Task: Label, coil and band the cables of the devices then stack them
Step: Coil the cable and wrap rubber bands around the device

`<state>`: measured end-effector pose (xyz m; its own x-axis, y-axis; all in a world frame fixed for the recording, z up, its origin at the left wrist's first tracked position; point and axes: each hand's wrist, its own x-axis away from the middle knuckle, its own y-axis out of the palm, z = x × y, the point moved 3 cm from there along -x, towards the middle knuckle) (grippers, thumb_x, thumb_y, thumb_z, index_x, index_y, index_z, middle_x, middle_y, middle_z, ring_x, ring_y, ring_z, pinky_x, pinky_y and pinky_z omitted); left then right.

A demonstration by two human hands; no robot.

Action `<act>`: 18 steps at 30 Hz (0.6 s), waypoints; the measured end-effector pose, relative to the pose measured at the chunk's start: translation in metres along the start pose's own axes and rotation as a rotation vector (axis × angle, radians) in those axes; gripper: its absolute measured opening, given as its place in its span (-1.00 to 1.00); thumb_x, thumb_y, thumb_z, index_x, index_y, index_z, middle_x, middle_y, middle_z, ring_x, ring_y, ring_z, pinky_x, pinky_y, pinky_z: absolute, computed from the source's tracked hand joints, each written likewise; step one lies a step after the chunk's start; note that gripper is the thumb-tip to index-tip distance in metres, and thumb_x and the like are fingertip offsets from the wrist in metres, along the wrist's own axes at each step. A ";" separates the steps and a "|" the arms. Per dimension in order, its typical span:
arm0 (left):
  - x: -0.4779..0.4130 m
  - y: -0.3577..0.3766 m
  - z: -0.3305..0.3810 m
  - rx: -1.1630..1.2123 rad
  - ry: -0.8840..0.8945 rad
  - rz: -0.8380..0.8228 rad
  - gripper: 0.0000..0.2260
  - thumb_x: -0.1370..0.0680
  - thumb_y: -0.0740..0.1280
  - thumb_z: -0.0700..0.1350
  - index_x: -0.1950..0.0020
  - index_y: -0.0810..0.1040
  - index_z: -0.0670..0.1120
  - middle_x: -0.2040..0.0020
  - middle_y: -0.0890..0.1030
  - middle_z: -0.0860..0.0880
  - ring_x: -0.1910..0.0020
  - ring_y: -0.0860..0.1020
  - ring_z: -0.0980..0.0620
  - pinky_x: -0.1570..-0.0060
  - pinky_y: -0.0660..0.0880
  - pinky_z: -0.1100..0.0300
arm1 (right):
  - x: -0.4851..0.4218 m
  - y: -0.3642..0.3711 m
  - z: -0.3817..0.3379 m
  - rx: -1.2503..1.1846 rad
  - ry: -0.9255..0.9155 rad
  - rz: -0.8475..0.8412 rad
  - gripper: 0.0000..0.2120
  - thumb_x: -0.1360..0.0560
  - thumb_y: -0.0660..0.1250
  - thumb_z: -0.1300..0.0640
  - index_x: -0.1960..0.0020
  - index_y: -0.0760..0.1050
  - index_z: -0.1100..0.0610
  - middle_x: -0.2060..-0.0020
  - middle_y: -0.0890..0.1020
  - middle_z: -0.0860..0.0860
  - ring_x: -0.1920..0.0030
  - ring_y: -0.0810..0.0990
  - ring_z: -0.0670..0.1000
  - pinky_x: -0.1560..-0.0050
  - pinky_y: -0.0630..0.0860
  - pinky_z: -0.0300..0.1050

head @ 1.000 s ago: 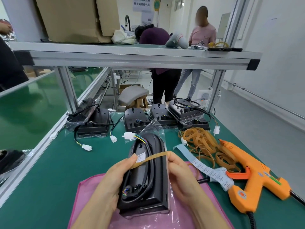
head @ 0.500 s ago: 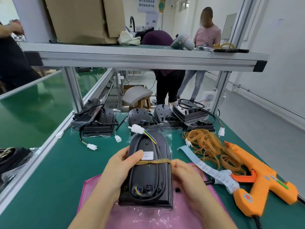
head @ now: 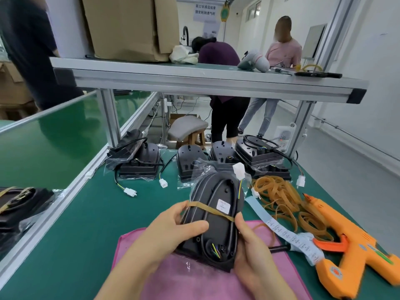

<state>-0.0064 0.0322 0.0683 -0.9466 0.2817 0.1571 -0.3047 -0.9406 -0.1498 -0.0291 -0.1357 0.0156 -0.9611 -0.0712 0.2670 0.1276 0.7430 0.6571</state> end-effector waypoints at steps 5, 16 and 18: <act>0.015 -0.013 -0.024 0.279 -0.058 -0.056 -0.55 -0.34 0.49 0.03 -0.21 0.59 -0.01 0.04 0.71 -0.05 0.15 0.67 0.00 0.08 0.63 0.02 | 0.001 0.007 0.006 -0.194 0.045 0.095 -0.46 -0.52 0.15 -0.15 -0.26 0.53 0.24 -0.20 0.59 0.24 -0.21 0.56 0.26 -0.28 0.41 0.25; 0.002 0.015 -0.032 0.613 0.052 0.218 -0.45 -0.22 0.52 -0.17 -0.19 0.53 -0.13 -0.03 0.70 -0.15 -0.01 0.67 -0.12 -0.03 0.57 0.01 | 0.018 0.046 0.037 -0.293 -0.049 0.267 -0.56 -0.37 0.33 0.08 -0.19 0.54 0.27 0.07 0.70 0.21 0.11 0.67 0.12 0.12 0.52 -0.01; -0.008 0.000 -0.026 0.533 0.062 0.147 -0.48 -0.22 0.54 -0.18 -0.16 0.56 -0.18 0.05 0.71 -0.15 0.12 0.68 -0.06 0.15 0.60 0.14 | 0.023 0.050 0.038 -0.272 -0.033 0.257 -0.50 -0.28 0.36 0.11 -0.20 0.54 0.23 0.02 0.69 0.20 0.07 0.65 0.11 0.07 0.49 -0.03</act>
<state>-0.0016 0.0344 0.0418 -0.9845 0.1357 0.1111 -0.0889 -0.9322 0.3510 -0.0541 -0.0749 0.0273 -0.8961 0.1189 0.4276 0.4216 0.5292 0.7364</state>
